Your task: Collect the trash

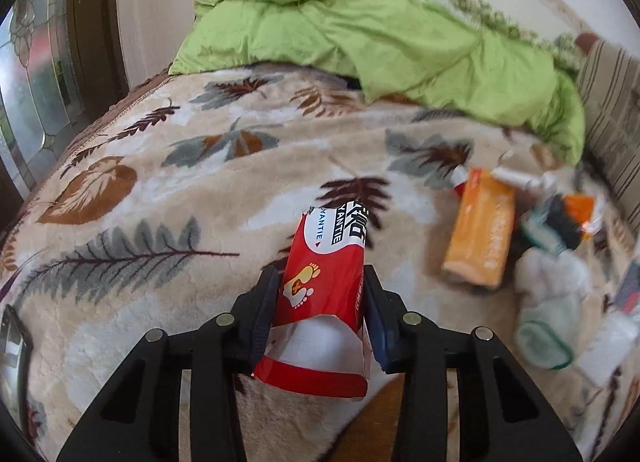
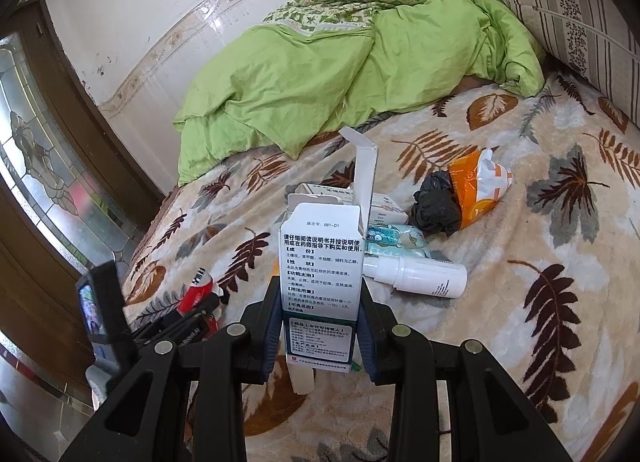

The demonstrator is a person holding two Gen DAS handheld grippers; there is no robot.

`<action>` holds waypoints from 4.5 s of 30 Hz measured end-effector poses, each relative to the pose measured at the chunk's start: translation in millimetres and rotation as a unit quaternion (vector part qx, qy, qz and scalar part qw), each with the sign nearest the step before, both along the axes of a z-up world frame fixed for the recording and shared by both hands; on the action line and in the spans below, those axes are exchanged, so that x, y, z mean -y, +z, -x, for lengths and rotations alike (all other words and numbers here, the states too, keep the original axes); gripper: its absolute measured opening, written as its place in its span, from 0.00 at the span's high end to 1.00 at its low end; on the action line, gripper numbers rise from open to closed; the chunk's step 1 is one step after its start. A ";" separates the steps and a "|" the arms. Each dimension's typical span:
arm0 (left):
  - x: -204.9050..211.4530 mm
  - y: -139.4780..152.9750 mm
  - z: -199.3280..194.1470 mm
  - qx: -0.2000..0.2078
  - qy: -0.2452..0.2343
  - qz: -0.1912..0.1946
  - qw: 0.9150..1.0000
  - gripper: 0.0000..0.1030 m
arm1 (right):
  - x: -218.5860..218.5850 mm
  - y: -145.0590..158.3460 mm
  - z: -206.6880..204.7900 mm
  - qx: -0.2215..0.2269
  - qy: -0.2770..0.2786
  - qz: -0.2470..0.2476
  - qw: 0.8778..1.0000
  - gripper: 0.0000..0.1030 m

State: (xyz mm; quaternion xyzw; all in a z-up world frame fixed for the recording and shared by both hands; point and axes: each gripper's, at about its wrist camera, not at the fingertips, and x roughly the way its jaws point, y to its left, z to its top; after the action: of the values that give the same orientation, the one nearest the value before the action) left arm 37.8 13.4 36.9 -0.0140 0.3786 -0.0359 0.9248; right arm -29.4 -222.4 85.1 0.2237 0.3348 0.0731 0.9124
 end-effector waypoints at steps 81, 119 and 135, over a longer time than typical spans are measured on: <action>90.5 29.4 130.0 0.097 -0.088 -0.060 0.990 0.57 | 6.6 -7.3 69.7 0.001 0.020 0.063 0.998 0.65; 319.3 71.5 285.2 -0.038 -0.499 0.106 0.859 0.54 | 260.7 4.5 364.1 -0.044 -0.285 0.022 0.957 0.65; 353.4 70.8 283.6 -0.065 -0.495 0.108 0.860 0.35 | 274.3 3.2 356.2 -0.051 -0.300 0.020 0.952 0.42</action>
State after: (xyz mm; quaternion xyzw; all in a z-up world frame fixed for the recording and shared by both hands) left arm -245.8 -340.0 107.7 0.0735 0.3882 -0.5284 0.7514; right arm -385.6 -496.7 88.3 0.2986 0.2993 -0.2224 0.8785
